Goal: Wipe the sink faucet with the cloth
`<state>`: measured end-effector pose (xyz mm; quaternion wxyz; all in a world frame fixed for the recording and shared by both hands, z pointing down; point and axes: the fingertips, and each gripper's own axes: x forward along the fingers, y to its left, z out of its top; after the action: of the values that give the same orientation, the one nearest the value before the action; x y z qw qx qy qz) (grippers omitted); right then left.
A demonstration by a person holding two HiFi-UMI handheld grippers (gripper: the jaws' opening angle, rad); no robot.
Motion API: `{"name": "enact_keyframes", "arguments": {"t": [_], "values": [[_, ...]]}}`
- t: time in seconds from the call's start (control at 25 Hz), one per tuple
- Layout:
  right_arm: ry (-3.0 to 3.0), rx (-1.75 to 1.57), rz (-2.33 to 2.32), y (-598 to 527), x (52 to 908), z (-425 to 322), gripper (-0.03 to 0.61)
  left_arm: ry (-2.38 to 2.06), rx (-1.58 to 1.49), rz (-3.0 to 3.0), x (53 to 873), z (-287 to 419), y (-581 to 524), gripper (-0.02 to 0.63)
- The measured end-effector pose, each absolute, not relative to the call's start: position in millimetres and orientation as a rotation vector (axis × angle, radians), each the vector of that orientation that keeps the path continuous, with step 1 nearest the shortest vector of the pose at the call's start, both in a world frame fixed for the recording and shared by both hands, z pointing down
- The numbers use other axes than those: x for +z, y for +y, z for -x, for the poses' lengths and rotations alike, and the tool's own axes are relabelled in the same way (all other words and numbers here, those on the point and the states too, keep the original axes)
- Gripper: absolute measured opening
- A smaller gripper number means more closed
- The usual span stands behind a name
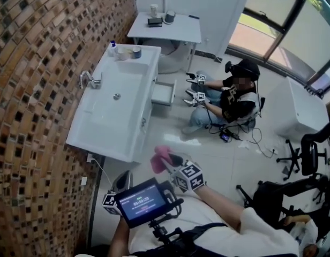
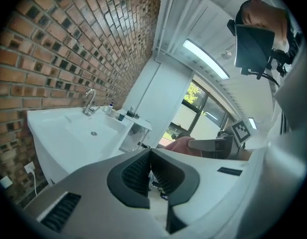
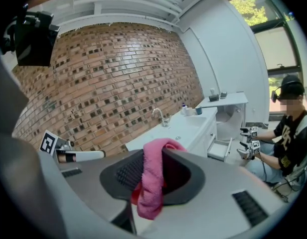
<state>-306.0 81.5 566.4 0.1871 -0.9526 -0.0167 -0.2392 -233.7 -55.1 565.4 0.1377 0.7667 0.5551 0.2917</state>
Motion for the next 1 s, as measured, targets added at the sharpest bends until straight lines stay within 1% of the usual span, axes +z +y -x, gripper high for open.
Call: {"name": "enact_keyframes", "arguments": {"t": [0.4,0.52,0.72,1.0], "values": [[0.096,-0.713,2.669,59,580,271,0.109,1.361,0.832,-2.308,591,217,-120,-0.014],[0.145,-0.726,2.731,49,578,260,0.109,1.317,0.815,-2.324,593,209,-133,-0.014],[0.233,-0.708,2.785,32,570,249,0.109,1.299,0.804,-2.328,595,200,-139,-0.014],[0.233,-0.706,2.81,32,570,255,0.109,1.349,0.803,-2.306,595,198,-131,-0.014]]}}
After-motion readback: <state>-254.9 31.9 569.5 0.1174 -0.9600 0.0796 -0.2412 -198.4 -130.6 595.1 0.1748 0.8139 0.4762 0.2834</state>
